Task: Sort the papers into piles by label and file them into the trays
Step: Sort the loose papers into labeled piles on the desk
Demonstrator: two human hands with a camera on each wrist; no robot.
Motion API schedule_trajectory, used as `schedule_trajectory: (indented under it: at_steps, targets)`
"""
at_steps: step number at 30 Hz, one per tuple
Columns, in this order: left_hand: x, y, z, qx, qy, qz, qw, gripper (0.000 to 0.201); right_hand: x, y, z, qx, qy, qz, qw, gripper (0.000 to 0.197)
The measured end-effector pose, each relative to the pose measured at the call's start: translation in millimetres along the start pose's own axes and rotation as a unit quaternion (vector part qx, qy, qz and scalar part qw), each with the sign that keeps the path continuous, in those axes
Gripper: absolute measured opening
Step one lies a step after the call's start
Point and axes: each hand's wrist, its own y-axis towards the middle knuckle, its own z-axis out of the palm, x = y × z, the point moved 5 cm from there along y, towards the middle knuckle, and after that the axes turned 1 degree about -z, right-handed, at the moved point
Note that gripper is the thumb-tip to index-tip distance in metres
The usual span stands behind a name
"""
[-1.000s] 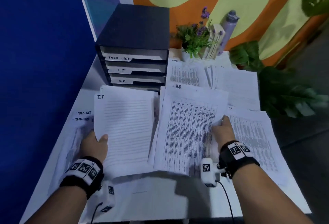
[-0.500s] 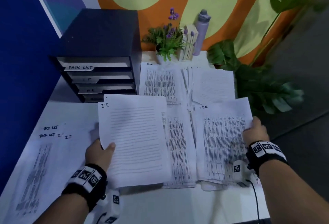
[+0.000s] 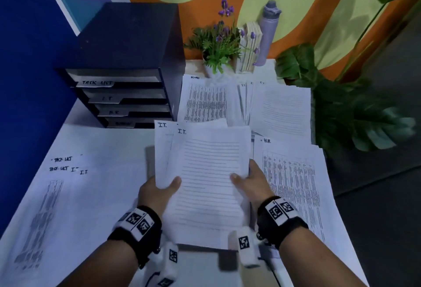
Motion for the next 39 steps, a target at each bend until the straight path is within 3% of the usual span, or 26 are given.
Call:
schedule_trajectory:
  at_steps: [2, 5, 8, 12, 14, 16, 19, 23, 26, 28, 32, 35, 39]
  targets:
    - [2.2, 2.2, 0.8, 0.009, 0.0, -0.007, 1.0, 0.029, -0.3, 2.1, -8.0, -0.038, 0.032, 0.019, 0.999, 0.033]
    - [5.4, 6.1, -3.0, 0.035, 0.039, -0.001, 0.999, 0.041, -8.5, 7.1, -15.6, -0.041, 0.082, 0.078, 0.993, 0.028]
    - [0.6, 3.1, -7.7, 0.011, 0.058, 0.039, 0.997, 0.031, -13.2, 11.0, -21.3, -0.057, 0.086, 0.094, 0.99, 0.02]
    - [1.5, -2.2, -5.9, 0.042, 0.01, 0.074, 0.996, 0.066, -14.6, 11.6, -23.0, -0.081, 0.098, 0.097, 0.987, 0.023]
    - [12.4, 2.1, -3.6, 0.058, 0.029, 0.054, 0.996, 0.05, -17.9, 11.8, -21.8, -0.077, 0.104, 0.097, 0.987, 0.03]
    - [22.1, 7.0, -1.2, 0.067, -0.005, -0.016, 0.998, 0.022, -22.6, 13.6, -20.4, -0.074, 0.085, 0.091, 0.989, 0.034]
    - [43.2, 12.8, 5.2, 0.093, -0.057, -0.126, 0.986, 0.053, -27.6, 18.6, -18.4, -0.067, 0.026, 0.079, 0.994, 0.032]
    - [46.6, 16.8, 3.1, 0.042, 0.064, -0.063, 0.995, 0.027, -31.6, 24.0, -14.7, -0.045, -0.043, 0.05, 0.997, 0.018]
    - [47.2, 18.7, -2.3, 0.002, 0.079, -0.06, 0.995, 0.054, -26.9, 22.9, -20.5, -0.071, -0.066, 0.038, 0.995, 0.011]
    - [45.6, 18.7, -6.6, -0.014, 0.076, -0.065, 0.995, 0.05, -25.8, 22.8, -23.7, -0.072, -0.066, 0.032, 0.995, 0.011]
    - [43.3, 17.5, -8.6, -0.018, 0.072, -0.033, 0.997, 0.039, -32.6, 22.7, -26.4, -0.055, -0.017, 0.049, 0.997, 0.028]
    - [42.0, 17.4, -10.4, -0.023, 0.06, -0.023, 0.998, 0.024, -35.4, 17.5, -25.8, -0.051, 0.012, 0.052, 0.997, 0.032]
    - [42.2, 15.3, -12.8, -0.021, 0.065, -0.017, 0.998, 0.022, -34.6, 12.7, -24.6, -0.056, 0.034, 0.052, 0.996, 0.034]
